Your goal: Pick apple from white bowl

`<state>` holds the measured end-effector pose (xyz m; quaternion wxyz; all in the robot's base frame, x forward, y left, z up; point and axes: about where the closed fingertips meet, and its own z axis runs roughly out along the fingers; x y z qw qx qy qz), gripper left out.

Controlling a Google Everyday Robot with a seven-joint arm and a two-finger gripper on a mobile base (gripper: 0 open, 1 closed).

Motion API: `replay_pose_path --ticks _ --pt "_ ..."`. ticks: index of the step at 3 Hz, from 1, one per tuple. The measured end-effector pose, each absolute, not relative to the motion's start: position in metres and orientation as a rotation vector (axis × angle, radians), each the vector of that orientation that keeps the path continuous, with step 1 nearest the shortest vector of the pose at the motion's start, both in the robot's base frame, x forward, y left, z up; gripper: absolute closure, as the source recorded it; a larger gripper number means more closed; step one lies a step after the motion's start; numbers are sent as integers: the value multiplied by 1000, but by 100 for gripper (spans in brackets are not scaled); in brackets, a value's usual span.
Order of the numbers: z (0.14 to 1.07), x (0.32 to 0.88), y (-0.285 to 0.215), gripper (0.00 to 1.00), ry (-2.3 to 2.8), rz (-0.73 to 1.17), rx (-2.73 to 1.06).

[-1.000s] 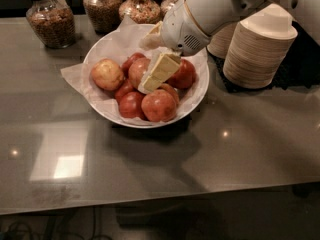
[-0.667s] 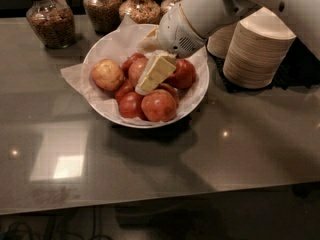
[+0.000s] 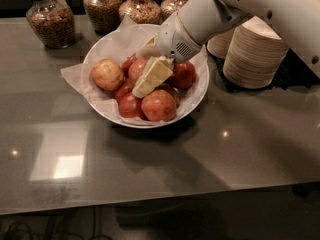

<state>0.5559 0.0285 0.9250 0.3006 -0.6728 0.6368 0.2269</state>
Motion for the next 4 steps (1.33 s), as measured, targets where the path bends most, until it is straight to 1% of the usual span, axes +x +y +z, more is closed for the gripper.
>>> replay_pose_path --ticks 1,2,4 --pt "919 559 27 32 1714 625 -1774" --pt "920 559 27 51 1714 625 -1774" --pt "920 559 27 97 1714 625 -1774"
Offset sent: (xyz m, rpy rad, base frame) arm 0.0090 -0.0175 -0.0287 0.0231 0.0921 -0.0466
